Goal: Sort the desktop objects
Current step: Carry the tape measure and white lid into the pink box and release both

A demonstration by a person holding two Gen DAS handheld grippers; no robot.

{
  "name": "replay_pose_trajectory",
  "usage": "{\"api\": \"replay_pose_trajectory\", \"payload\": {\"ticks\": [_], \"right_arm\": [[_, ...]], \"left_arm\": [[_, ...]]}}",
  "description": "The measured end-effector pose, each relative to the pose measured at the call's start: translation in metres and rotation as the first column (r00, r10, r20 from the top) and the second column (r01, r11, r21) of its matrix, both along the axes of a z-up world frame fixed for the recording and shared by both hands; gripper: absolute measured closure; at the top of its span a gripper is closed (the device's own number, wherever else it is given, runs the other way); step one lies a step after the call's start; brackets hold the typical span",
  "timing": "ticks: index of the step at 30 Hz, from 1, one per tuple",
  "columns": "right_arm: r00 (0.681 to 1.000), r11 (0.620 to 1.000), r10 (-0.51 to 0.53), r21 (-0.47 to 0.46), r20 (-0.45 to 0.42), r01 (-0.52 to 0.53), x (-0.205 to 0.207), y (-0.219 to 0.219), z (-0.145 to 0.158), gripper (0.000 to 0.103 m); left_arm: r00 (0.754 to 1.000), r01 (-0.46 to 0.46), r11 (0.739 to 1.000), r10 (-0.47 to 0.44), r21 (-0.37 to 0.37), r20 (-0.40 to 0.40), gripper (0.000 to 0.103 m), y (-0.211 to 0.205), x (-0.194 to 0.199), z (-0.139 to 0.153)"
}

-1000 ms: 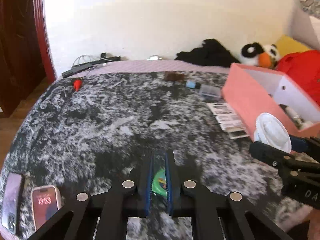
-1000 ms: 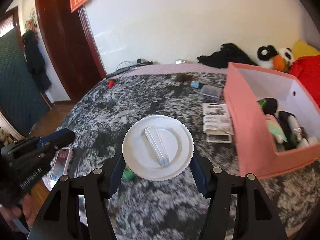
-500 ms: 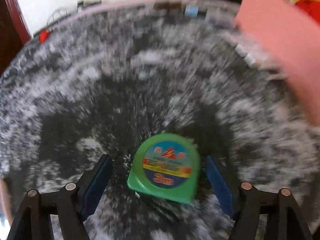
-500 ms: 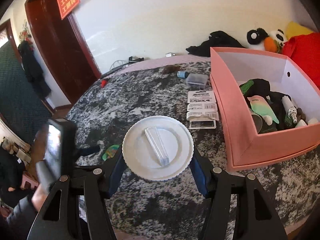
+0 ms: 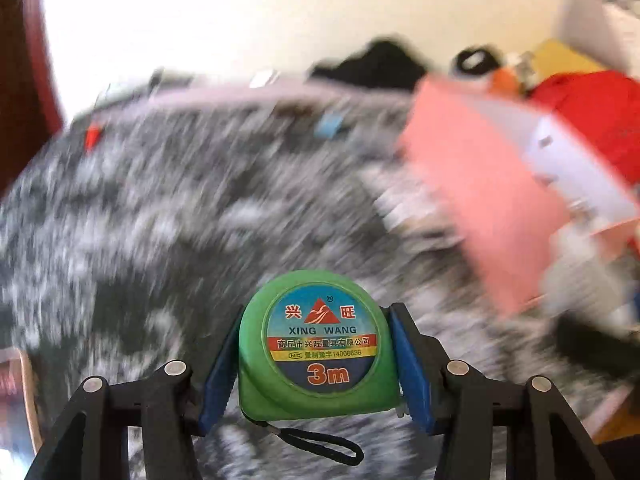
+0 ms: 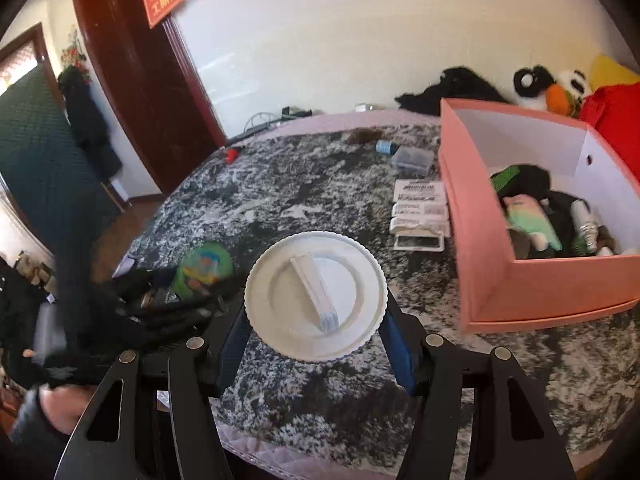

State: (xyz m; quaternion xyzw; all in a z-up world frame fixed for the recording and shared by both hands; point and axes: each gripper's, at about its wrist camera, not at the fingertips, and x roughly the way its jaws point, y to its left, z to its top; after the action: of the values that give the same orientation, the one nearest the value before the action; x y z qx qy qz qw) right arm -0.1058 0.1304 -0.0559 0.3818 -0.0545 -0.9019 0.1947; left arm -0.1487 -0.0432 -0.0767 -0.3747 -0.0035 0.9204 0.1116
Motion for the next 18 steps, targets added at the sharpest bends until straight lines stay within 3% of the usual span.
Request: {"api": "replay_pose_trajectory", "payload": {"ticks": [5,9,12,14,16,18], "right_arm": [[0.989,0.992,-0.122,-0.032,-0.079,0.119,0.016,0.041,0.030,0.039],[0.928,0.946,-0.323,-0.024,-0.187,0.324,0.013,0.100,0.061,0.039],[0.880,0.900,-0.436,-0.074,-0.186,0.430,-0.018,0.157,0.078,0.039],[0.869,0.883,-0.469,-0.103,-0.157,0.458,-0.051,0.193,0.080,0.036],[0.850,0.855,-0.517,-0.121,-0.102,0.505,-0.079,0.223,0.072,0.014],[0.815,0.812,-0.577,-0.145,-0.051,0.565,-0.099,0.250,0.062,0.013]], "left_arm": [[0.989,0.113,0.994,-0.111,0.013,-0.095,0.043,0.060,-0.011,0.061],[0.969,0.199,0.980,-0.198,-0.012,-0.149,0.043,0.135,-0.049,0.095],[0.964,0.240,0.971,-0.238,0.001,-0.119,0.042,0.190,-0.093,0.110],[0.970,0.223,0.975,-0.222,0.003,-0.100,0.036,0.207,-0.116,0.120],[0.978,0.187,0.982,-0.186,0.003,-0.092,0.017,0.215,-0.135,0.130],[0.979,0.177,0.983,-0.171,0.040,-0.114,0.010,0.202,-0.135,0.140]]}}
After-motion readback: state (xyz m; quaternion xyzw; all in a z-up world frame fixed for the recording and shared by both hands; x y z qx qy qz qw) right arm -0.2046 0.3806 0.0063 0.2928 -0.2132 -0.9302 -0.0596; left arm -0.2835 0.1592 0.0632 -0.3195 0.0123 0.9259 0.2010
